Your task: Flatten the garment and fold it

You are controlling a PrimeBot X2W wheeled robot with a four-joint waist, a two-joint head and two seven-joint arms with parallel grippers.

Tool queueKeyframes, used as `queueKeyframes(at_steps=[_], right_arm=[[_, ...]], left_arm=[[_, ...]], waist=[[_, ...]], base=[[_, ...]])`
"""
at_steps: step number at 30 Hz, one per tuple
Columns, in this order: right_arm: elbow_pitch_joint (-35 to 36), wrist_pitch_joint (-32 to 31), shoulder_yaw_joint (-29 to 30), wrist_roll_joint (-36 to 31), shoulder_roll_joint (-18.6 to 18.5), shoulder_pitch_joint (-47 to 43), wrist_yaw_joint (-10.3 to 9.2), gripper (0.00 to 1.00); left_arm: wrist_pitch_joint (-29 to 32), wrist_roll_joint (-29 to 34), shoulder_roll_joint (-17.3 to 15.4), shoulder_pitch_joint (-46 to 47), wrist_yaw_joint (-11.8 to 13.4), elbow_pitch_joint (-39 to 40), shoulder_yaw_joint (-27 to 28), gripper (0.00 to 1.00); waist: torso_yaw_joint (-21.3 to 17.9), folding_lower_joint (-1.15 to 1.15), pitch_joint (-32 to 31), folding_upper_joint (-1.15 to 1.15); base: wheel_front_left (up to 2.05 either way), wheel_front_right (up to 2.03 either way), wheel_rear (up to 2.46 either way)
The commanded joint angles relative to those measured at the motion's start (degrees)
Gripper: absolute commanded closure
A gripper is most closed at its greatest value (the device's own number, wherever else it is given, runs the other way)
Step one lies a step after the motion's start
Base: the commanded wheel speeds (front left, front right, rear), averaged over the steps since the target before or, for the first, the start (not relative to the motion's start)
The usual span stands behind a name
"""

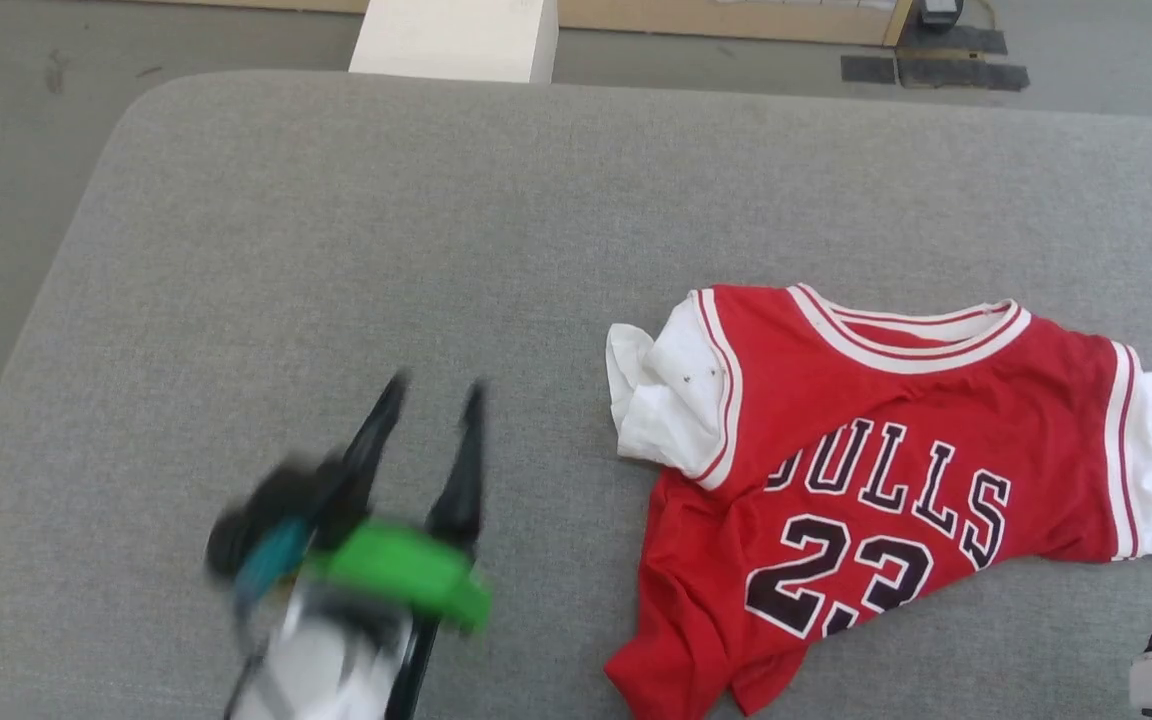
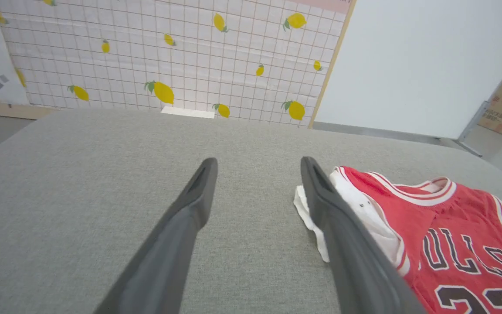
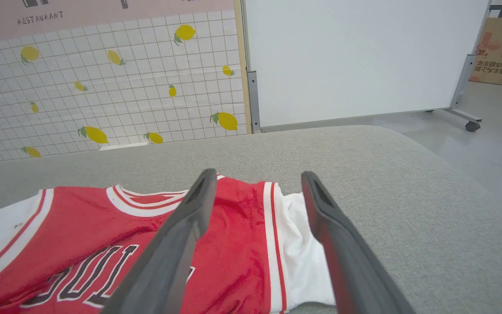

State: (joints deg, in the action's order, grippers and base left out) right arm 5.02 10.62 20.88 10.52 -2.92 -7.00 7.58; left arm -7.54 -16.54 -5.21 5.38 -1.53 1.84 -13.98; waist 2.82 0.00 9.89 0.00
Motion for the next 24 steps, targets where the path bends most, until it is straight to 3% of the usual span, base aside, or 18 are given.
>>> queueKeyframes(at_steps=[1, 6, 14, 22, 24], right_arm=[[0.30, 0.07, -0.20, -0.53, 0.03, 0.80, -0.09, 0.00], [1.07, -0.58, -0.82, -0.94, 0.03, 1.61, -0.09, 0.00], [2.49, -1.48, -2.10, -1.82, 0.04, 3.78, -0.09, 0.00], [2.32, -1.75, -2.13, -2.16, 0.04, 4.37, -0.09, 0.00], [1.82, -1.64, -2.43, -1.95, 0.04, 4.62, -0.09, 0.00]], left_arm=[[2.66, 0.68, -0.69, 4.45, -1.29, -1.47, -1.20, 0.00], [13.90, -0.73, -0.41, 17.22, -4.13, -10.32, -5.54, 0.00], [25.72, -6.52, 1.71, 29.64, -4.90, -25.93, -8.96, 0.00], [29.46, -12.57, 2.28, 33.46, -4.35, -32.46, -11.23, 0.00], [30.11, -14.97, 2.31, 34.79, -3.46, -32.65, -14.17, 0.00]], waist=[[0.21, 0.00, 0.82, 0.00], [0.41, 0.00, 3.61, 0.00], [-0.95, 0.00, 8.67, 0.00], [-2.30, 0.00, 10.38, 0.00], [-2.33, 0.00, 10.91, 0.00]], base=[[0.00, 0.00, 0.00], [0.00, 0.00, 0.00], [0.00, 0.00, 0.00], [0.00, 0.00, 0.00], [0.00, 0.00, 0.00]])
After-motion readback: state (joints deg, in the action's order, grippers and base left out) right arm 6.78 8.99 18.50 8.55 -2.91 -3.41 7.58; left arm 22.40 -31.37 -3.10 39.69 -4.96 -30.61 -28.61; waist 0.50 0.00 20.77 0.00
